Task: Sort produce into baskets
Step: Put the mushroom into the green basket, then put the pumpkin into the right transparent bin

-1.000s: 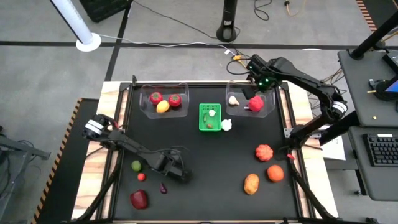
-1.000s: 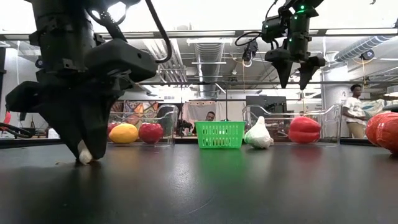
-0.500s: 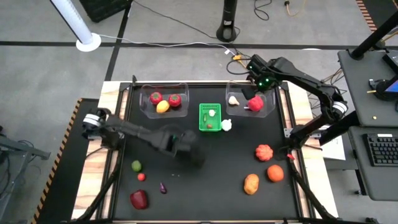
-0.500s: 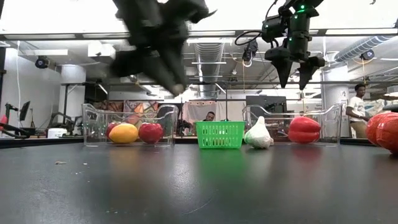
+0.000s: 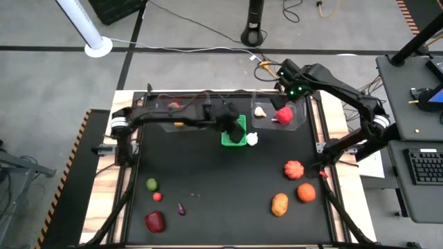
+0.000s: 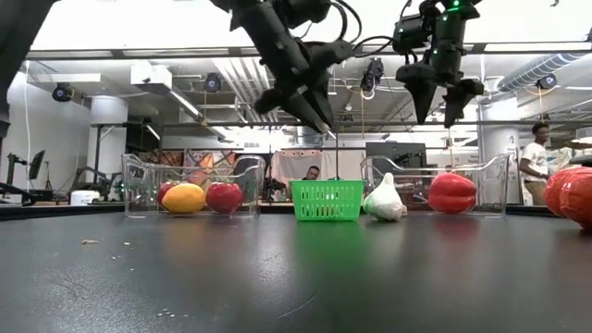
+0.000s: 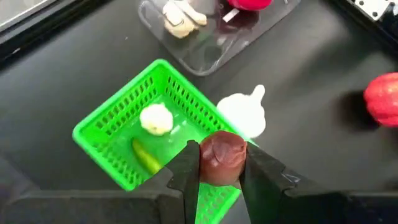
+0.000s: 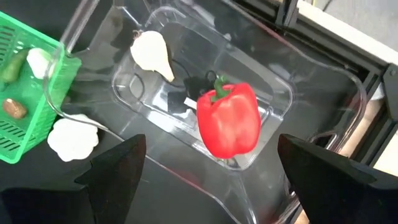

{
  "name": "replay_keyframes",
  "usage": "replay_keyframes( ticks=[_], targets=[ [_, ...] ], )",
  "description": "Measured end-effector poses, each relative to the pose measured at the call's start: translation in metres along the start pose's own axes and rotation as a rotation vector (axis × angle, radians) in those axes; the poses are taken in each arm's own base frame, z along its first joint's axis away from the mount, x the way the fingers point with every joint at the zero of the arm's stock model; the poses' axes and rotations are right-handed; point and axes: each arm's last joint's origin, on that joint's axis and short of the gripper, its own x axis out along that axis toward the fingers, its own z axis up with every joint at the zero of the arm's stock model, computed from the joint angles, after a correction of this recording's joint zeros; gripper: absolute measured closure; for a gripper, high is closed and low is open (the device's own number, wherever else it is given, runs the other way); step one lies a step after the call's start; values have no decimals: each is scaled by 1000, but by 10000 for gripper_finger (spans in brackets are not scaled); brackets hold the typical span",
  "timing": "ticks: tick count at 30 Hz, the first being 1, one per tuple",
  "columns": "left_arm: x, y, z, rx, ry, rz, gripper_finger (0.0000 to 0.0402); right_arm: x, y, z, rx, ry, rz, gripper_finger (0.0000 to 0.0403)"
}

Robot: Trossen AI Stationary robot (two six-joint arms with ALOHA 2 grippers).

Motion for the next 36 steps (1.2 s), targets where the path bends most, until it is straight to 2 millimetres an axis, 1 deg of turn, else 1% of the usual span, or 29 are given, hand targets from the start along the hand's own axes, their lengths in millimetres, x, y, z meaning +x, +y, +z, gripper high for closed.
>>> replay_keyframes(
  ticks=[3, 8, 11, 14, 18, 21, 23, 26, 29, 32, 36],
  targets=[
    [13, -1, 3, 18, 33, 19, 320, -2, 0, 0, -8, -21, 7, 46],
    [32, -1, 0, 13, 122, 78, 307, -5, -1, -1, -24, -30, 9, 46],
    [34, -2, 1, 1, 129, 83, 287, -7, -1, -2, -29, -37, 11, 46],
    [32, -4, 4, -4, 112, 77, 263, -8, -1, -2, -32, -40, 11, 46],
    [32, -1, 4, -4, 110, 109, 231, -8, -1, -1, -41, -49, 14, 46],
    [31, -1, 4, -3, 107, 115, 213, -8, 0, 0, -45, -58, 16, 46],
    [28, -3, 3, 20, 108, 108, 205, -8, -1, 0, -48, -57, 16, 46],
    [10, -11, 4, 53, 96, 75, 202, -11, -1, -2, -46, -68, 19, 46],
    [-18, -16, 5, 87, 75, 47, 201, -19, -3, -6, -25, -93, 28, 46],
    [-49, -19, 5, 143, 58, 27, 201, -30, -5, -12, 3, -126, 48, 46],
    [-98, -22, 3, 230, -3, 13, 205, -49, -4, -20, -1, -158, 187, 46]
  ],
)
